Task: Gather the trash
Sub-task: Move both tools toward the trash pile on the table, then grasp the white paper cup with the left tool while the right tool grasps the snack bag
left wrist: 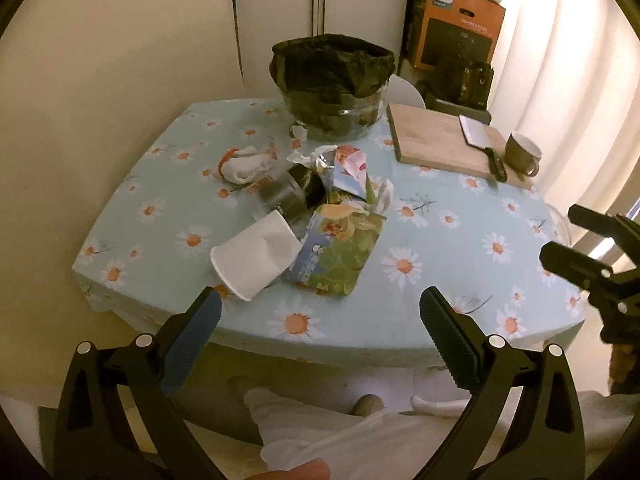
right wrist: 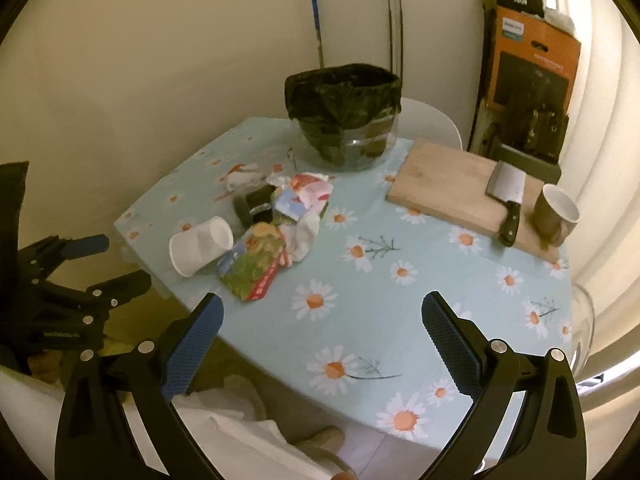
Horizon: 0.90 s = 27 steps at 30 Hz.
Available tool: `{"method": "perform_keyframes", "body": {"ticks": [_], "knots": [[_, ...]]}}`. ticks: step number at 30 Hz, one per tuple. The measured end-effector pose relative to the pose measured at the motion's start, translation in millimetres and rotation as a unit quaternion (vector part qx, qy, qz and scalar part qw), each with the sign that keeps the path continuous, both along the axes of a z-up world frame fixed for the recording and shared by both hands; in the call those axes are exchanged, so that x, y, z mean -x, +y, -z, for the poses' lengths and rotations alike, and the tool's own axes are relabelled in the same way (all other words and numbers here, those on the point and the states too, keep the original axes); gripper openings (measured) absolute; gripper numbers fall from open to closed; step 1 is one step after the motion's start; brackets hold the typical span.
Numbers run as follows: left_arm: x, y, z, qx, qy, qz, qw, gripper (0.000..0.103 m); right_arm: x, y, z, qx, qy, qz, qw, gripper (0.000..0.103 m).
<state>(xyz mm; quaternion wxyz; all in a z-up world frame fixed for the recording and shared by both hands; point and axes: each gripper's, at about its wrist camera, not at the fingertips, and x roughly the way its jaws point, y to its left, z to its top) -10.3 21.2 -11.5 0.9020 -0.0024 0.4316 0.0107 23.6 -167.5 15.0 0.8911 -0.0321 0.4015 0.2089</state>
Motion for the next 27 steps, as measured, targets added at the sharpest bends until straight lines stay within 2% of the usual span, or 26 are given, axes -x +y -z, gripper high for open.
{"method": "perform_keyframes", "body": {"ticks": [5,10,13,17,21,27], "knots": [[-5.8,-0.8,6.6,-0.016,0.006,0.01,0.9998,0.097,-8.0,-1.8,5.5,0.009,0.021,0.007,1.0,0.095],[-14.3,4.9,16.2,-0.018,0.019,0.029,0.9992,0.097,-17.6,-4.0,10.9,-0.007,0.05,0.011,0.999,0.094],[-24.2,9.6,21.2,-0.017,0.033,0.048,0.9982,0.097,-24.1,1.1,15.2,0.006,0.063,0.008,0.998,0.094],[-38.1,16.2,26.2,-0.038,0.044,0.073,0.9957,0.097,-31.1,8.2,27.3,0.013,0.095,0.008,0.995,0.094],[-54.5,26.3,31.3,-0.044,0.062,0.11,0.991,0.097,-38.9,21.0,37.4,0.022,0.116,0.019,0.993,0.094],[-75.8,38.7,46.2,-0.078,0.075,0.178,0.978,0.097,-54.5,40.5,49.2,-0.006,0.152,0.037,0.988,0.094]]}}
